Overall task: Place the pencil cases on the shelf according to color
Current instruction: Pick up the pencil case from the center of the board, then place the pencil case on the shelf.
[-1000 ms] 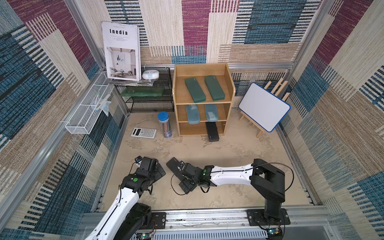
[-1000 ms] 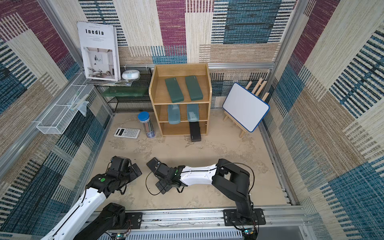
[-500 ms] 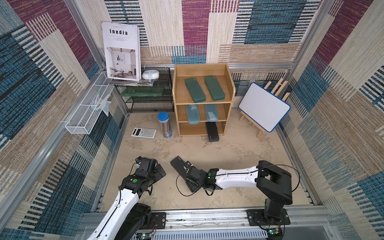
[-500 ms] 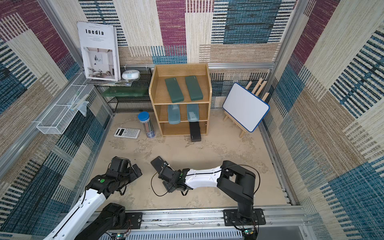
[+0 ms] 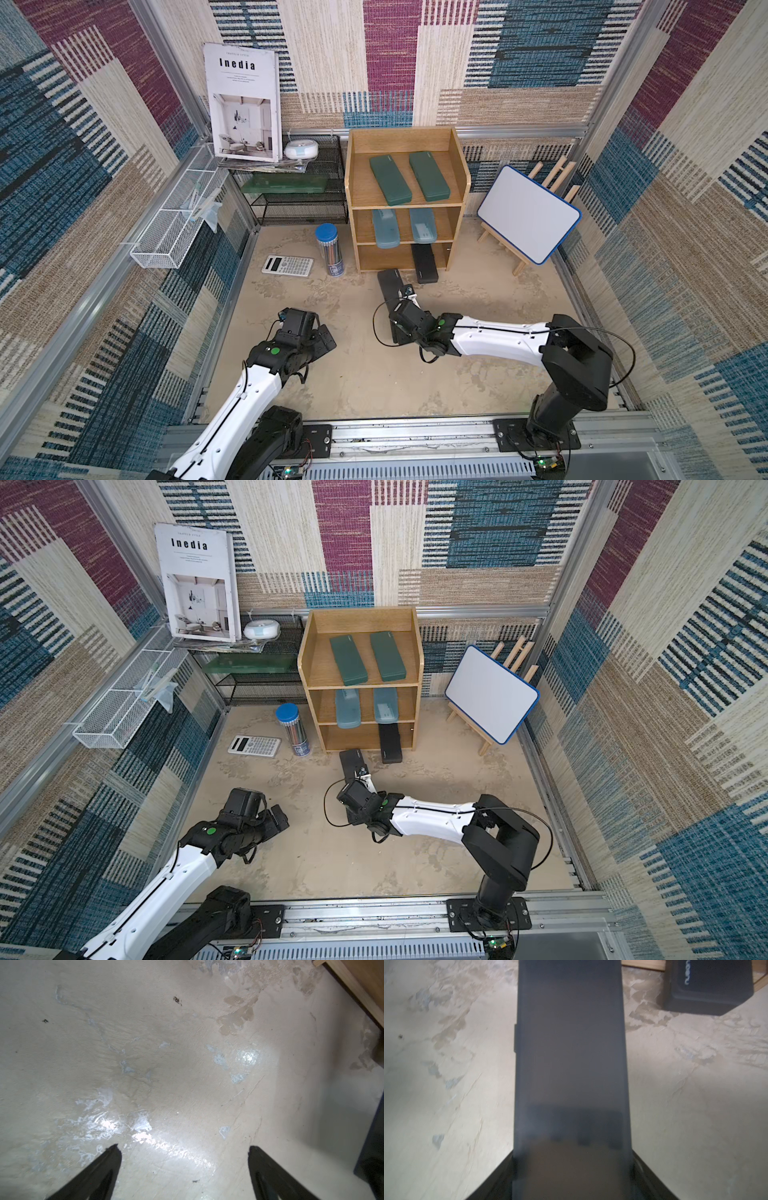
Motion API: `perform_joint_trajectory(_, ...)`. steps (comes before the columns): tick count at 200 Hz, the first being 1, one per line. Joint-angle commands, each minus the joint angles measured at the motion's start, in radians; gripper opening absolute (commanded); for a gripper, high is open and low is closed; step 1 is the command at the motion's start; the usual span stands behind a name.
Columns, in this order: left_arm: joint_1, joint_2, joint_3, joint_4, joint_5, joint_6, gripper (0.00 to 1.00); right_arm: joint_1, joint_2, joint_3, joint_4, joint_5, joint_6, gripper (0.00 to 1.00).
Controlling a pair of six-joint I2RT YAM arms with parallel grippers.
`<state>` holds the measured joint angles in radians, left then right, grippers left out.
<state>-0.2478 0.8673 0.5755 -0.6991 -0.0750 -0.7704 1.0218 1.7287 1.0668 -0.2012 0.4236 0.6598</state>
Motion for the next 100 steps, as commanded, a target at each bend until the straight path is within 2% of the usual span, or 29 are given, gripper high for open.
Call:
perform_joint_trajectory(1,0.001,0.020,0.009,0.041,0.036,0.019,0.99,-0.035,0.067,0.074,0.055,-0.021,0.004,0.59)
perform_joint_trajectory(48,0.000,0.054,0.012,0.075,0.059,0.035,0.99,-0.131,0.261,0.257,0.046,-0.053,0.034,0.58)
perform_joint_trajectory(100,-0.001,0.101,0.010,0.109,0.082,0.059,0.99,-0.161,0.388,0.378,0.042,-0.080,0.078,0.60)
